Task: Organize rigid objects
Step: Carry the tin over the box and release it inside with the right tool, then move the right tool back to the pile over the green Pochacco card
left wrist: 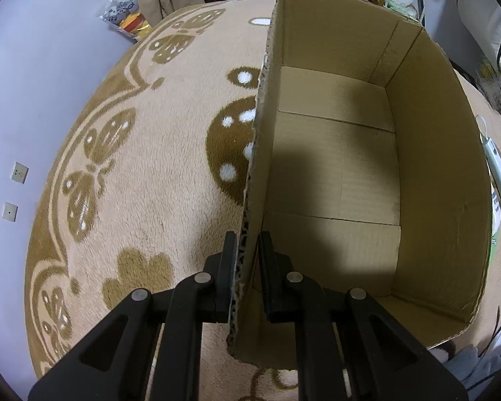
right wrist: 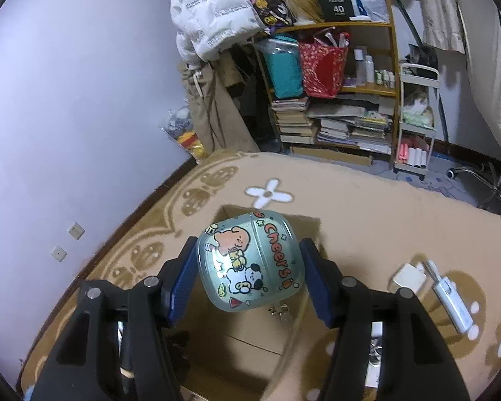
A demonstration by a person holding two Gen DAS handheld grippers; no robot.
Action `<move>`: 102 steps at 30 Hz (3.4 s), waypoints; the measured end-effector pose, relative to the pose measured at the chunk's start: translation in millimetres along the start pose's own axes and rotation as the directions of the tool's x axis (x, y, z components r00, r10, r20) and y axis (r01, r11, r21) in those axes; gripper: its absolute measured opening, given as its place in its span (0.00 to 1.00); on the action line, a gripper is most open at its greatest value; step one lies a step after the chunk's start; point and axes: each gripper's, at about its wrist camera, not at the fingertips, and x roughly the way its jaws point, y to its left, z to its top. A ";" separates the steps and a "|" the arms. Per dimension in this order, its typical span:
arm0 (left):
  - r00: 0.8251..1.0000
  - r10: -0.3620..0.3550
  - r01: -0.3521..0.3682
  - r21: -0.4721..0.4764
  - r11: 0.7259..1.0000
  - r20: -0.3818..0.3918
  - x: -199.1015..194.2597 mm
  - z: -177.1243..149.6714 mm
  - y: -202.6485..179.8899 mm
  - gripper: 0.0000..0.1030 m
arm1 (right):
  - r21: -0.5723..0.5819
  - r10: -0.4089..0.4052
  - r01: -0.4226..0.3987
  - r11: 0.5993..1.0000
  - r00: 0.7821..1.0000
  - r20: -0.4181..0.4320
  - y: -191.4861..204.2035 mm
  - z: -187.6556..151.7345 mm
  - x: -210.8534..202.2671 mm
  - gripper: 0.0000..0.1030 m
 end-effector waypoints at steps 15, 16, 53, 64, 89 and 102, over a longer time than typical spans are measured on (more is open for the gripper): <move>1.000 -0.008 0.008 -0.006 1.000 0.000 1.3 0.7 2.6 0.11 | 0.005 -0.025 0.026 1.000 0.987 -0.158 -4.2 -39.7 54.5 0.62; 1.000 -0.008 0.008 -0.008 1.000 0.001 1.3 0.4 2.8 0.12 | -0.003 -0.029 0.029 1.000 0.986 -0.163 -4.0 -41.2 55.4 0.62; 1.000 -0.010 0.010 -0.020 1.000 0.008 -0.5 -1.3 5.7 0.13 | -0.073 -0.226 0.218 0.973 0.967 -0.120 -67.8 -40.5 -3.4 1.00; 1.000 0.001 -0.001 -0.015 1.000 0.009 -1.7 -2.1 2.9 0.14 | -0.014 -0.288 0.290 0.957 0.943 -0.165 -119.0 -81.4 -16.0 1.00; 1.000 0.005 -0.005 -0.011 1.000 0.011 -2.4 -2.3 3.2 0.14 | 0.177 -0.325 0.400 0.900 0.882 -0.341 -198.2 -147.2 -13.6 1.00; 1.000 0.007 -0.007 -0.008 1.000 0.011 -2.5 -2.9 3.1 0.14 | 0.184 -0.366 0.467 0.865 0.838 -0.406 -218.0 -169.5 6.8 1.00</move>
